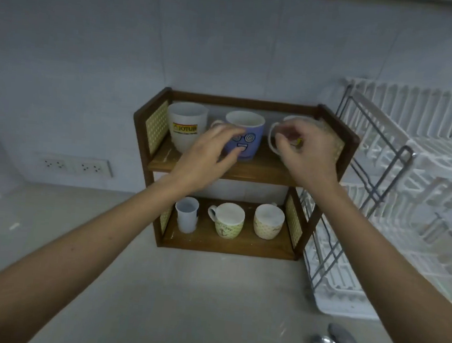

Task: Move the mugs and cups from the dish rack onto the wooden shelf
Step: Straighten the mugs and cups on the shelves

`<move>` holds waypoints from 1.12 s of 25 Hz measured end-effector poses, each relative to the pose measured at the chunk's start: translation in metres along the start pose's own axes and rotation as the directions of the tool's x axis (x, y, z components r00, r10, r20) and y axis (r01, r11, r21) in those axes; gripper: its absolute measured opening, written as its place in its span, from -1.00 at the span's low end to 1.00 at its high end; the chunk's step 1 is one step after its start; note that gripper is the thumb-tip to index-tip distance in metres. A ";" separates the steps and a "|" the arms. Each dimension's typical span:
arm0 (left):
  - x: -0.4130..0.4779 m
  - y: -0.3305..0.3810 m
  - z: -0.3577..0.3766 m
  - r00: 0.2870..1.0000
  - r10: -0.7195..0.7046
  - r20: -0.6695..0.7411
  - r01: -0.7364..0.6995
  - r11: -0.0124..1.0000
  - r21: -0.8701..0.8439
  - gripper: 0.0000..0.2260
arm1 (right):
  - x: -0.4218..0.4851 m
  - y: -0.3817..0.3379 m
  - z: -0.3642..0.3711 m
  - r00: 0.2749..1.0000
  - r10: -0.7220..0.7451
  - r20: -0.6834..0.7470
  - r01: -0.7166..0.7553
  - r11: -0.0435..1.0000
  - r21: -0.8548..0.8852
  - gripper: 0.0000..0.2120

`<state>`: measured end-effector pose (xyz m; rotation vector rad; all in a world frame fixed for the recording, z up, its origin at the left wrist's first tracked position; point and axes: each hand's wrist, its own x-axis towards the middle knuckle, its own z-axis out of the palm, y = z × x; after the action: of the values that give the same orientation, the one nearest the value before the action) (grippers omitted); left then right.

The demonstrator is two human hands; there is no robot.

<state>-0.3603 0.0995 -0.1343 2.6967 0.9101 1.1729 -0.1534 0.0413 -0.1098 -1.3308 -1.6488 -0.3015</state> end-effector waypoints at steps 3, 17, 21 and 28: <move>-0.077 -0.015 0.006 1.000 0.000 -0.011 0.000 1.000 -0.026 -0.79 | -0.075 -0.006 0.015 0.997 -0.039 0.071 0.036 0.998 0.049 -0.84; -0.071 -0.110 0.073 0.546 -0.463 0.698 -0.110 0.786 0.608 -0.49 | -0.079 0.047 0.179 0.404 0.386 0.829 0.061 0.894 -0.445 -0.12; -0.075 -0.130 0.088 0.460 -0.408 0.789 -0.043 0.877 0.479 -0.33 | -0.093 0.071 0.196 0.318 0.421 0.849 0.052 0.887 -0.459 -0.04; -0.067 -0.132 0.097 0.537 -0.517 0.667 0.070 0.815 0.575 -0.33 | -0.107 0.066 0.191 0.510 0.433 0.743 -0.027 0.872 -0.489 -0.18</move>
<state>-0.3950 0.1883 -0.2830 2.6989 1.5067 -0.4739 -0.2007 0.1321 -0.3142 -2.2632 -2.2126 0.2447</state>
